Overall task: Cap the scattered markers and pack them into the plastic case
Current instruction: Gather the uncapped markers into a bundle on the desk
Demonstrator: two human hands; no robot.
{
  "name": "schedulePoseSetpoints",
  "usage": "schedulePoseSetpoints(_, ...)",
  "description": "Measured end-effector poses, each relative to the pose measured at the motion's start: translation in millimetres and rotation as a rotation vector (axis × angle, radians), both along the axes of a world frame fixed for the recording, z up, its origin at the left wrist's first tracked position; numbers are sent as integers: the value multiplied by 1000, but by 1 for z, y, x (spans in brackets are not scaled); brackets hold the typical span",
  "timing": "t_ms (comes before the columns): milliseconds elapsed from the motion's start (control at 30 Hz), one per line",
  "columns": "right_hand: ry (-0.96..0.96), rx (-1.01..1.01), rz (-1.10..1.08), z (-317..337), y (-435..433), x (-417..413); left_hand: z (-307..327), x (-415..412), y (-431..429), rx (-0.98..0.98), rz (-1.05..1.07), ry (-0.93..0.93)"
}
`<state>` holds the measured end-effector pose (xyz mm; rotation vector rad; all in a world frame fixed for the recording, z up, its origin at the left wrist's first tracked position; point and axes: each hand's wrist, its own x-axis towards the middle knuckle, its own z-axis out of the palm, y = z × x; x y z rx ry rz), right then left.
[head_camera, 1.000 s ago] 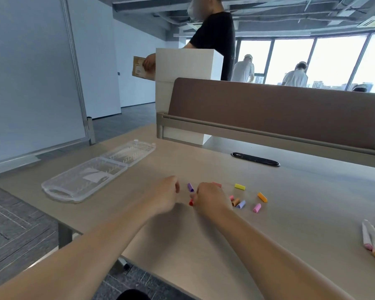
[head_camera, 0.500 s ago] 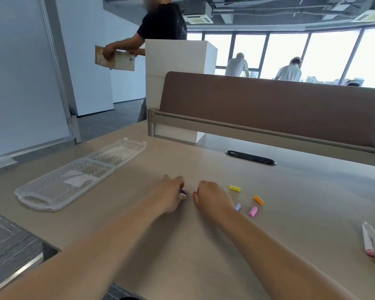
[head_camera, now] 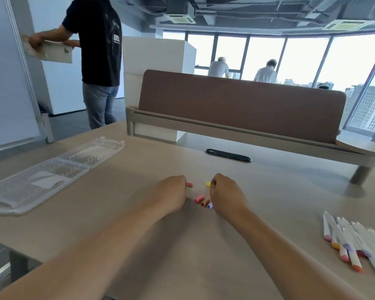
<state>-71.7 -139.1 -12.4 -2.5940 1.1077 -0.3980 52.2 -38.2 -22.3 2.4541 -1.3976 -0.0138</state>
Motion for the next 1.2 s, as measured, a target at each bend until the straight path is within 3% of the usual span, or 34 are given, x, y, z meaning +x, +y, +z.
schedulePoseSetpoints(333, 67, 151, -206, 2, -20, -33, -9, -16, -34, 34, -66, -1)
schedulePoseSetpoints(700, 295, 154, -111, 8, -5, -23, -11, -25, -37, 164, -89, -122)
schedulePoseSetpoints(833, 339, 136, -90, 8, -5, -22, -12, -27, -33, 120, -62, -36)
schedulePoseSetpoints(1067, 90, 49, -96, 4, -5, -28, -6, -30, -25, 37, -94, 88)
schedulePoseSetpoints(1200, 93, 105, -47, 7, -9, -23, -6, -30, -30, 59, -99, 114)
